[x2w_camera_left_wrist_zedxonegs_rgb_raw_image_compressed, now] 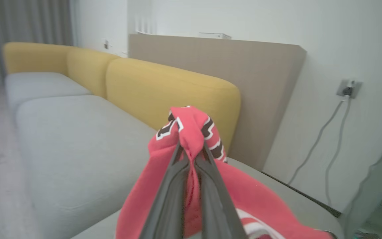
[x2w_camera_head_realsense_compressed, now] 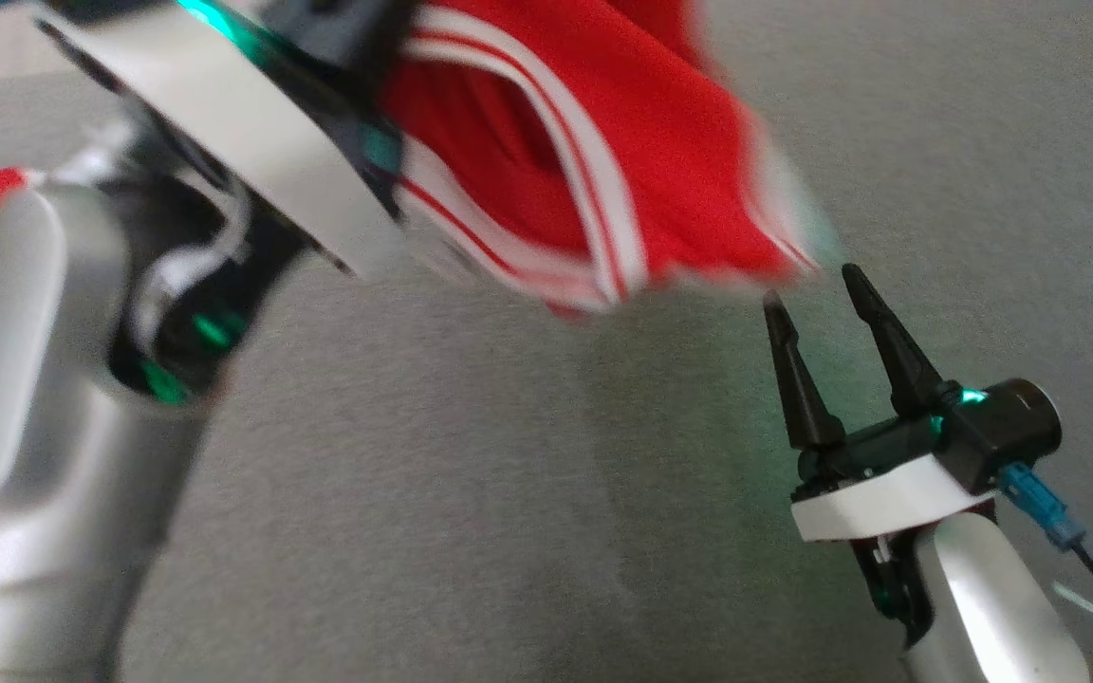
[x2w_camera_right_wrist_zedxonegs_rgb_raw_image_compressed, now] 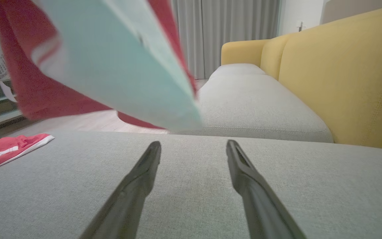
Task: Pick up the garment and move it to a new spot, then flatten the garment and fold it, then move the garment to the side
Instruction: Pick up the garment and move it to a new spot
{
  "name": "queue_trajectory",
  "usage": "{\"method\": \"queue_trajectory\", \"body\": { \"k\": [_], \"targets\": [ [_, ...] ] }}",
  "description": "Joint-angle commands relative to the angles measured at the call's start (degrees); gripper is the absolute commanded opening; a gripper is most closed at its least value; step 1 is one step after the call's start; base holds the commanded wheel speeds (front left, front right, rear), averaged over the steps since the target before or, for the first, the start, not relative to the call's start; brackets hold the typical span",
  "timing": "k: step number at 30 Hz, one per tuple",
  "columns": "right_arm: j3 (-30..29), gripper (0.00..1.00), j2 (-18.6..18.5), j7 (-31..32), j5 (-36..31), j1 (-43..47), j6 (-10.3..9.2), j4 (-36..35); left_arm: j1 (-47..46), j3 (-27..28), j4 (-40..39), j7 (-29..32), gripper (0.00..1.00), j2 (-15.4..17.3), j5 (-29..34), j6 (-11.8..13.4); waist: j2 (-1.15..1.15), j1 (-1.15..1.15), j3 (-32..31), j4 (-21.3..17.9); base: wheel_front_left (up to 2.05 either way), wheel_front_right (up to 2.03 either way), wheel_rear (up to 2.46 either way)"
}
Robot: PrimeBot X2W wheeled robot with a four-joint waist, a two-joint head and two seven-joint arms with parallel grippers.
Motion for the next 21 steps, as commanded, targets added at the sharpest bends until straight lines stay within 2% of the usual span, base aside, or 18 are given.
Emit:
{"method": "queue_trajectory", "body": {
  "k": [1, 5, 10, 13, 16, 19, 20, 21],
  "targets": [
    [1.1, 1.00, 0.7, -0.6, 0.6, -1.0, 0.39, -2.4, -0.8, 1.5, -3.5, 1.3, 0.00, 0.9, -1.1, 1.0, 0.00, 0.01, 1.7, -4.1, 0.00, 0.00, 0.00],
    [0.9, 1.00, 1.9, -0.6, 1.0, -1.4, 0.39, -3.6, 4.3, -0.8, -2.8, 3.4, 0.00, 0.1, -2.0, 3.7, 0.00, 0.01, 3.4, -8.3, 0.00, 0.00, 0.00],
    [1.8, 1.00, 2.7, -0.6, 2.3, -1.8, 0.39, -3.7, 10.2, -1.4, 11.9, 0.8, 0.00, 0.7, 0.3, 5.9, 0.00, 0.01, 4.7, -13.3, 0.00, 0.00, 0.00],
    [2.5, 1.00, 2.9, -0.6, 2.9, -2.1, 0.39, -3.4, 10.8, -1.1, 21.9, -3.4, 0.00, 1.5, 3.4, 6.7, 0.00, 0.01, 5.2, -15.5, 0.00, 0.00, 0.00],
    [3.3, 1.00, 2.9, -0.6, 4.0, -2.4, 0.39, -3.7, 9.7, 0.3, 29.6, -9.0, 0.00, 0.8, 5.0, 7.4, 0.00, 0.01, 5.5, -16.8, 0.00, 0.00, 0.00],
    [3.3, 1.00, 3.0, -0.6, 4.3, -2.4, 0.39, -3.9, 7.9, 0.8, 34.8, -14.4, 0.00, 0.0, 6.6, 7.1, 0.00, 0.01, 5.6, -17.1, 0.00, 0.00, 0.00],
    [3.3, 1.00, 3.0, -0.6, 4.3, -2.4, 0.39, -3.9, 7.9, 0.8, 34.8, -14.4, 0.00, 0.0, 6.6, 7.1, 0.00, 0.01, 5.6, -17.1, 0.00, 0.00, 0.00],
    [3.2, 1.00, 3.0, -0.6, 4.2, -2.3, 0.39, -3.9, 7.4, 0.9, 35.9, -16.1, 0.23, -0.4, 7.0, 6.9, 0.00, 0.01, 5.5, -17.0, 0.00, 0.00, 0.00]
  ]
}}
